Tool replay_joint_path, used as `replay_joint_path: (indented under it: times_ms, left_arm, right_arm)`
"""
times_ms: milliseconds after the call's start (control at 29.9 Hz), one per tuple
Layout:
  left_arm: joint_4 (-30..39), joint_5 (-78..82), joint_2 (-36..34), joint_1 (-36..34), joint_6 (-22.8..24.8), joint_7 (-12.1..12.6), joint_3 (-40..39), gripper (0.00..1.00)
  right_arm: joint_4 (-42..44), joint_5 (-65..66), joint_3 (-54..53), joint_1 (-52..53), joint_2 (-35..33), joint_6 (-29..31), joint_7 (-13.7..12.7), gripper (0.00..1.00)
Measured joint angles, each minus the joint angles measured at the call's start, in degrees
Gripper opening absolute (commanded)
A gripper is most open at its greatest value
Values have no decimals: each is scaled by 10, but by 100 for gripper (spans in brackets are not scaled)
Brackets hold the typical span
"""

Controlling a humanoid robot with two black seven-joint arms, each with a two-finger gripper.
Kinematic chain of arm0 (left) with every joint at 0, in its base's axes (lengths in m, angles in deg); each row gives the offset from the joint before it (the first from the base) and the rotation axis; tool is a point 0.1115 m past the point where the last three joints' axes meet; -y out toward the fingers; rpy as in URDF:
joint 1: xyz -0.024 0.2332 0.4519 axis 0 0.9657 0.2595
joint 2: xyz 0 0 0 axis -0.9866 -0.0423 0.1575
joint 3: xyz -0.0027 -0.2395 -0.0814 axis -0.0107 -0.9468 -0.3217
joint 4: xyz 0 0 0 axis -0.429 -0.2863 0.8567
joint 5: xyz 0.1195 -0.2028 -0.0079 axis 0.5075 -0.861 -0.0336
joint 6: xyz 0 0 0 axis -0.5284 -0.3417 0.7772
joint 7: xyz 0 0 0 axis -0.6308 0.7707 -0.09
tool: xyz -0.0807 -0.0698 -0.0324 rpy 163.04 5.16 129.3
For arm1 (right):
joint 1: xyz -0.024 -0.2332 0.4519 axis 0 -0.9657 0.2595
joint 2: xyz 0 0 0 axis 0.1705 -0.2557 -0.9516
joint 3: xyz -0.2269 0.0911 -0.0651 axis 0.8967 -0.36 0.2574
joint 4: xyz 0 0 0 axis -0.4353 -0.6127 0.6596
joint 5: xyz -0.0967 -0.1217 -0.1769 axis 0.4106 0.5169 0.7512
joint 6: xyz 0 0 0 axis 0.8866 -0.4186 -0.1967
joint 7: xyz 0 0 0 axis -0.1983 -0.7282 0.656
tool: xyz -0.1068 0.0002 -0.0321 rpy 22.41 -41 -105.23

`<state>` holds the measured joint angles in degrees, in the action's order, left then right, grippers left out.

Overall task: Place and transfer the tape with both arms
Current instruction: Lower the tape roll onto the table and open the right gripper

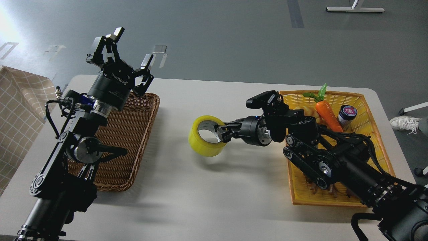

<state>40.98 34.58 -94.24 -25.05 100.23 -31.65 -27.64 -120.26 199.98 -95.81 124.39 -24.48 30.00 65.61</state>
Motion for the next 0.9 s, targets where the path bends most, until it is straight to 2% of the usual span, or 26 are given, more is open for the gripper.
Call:
replay_joint_path:
  times_ms: [434, 902]
  left_arm:
    - [5, -3, -1, 12, 0, 0, -12, 98]
    - [5, -4, 0, 23, 1, -2, -20, 98]
  right_arm:
    - [15, 0, 9, -7, 0, 0, -18, 16]
    - [17, 0, 5, -24, 0, 0, -21, 17]
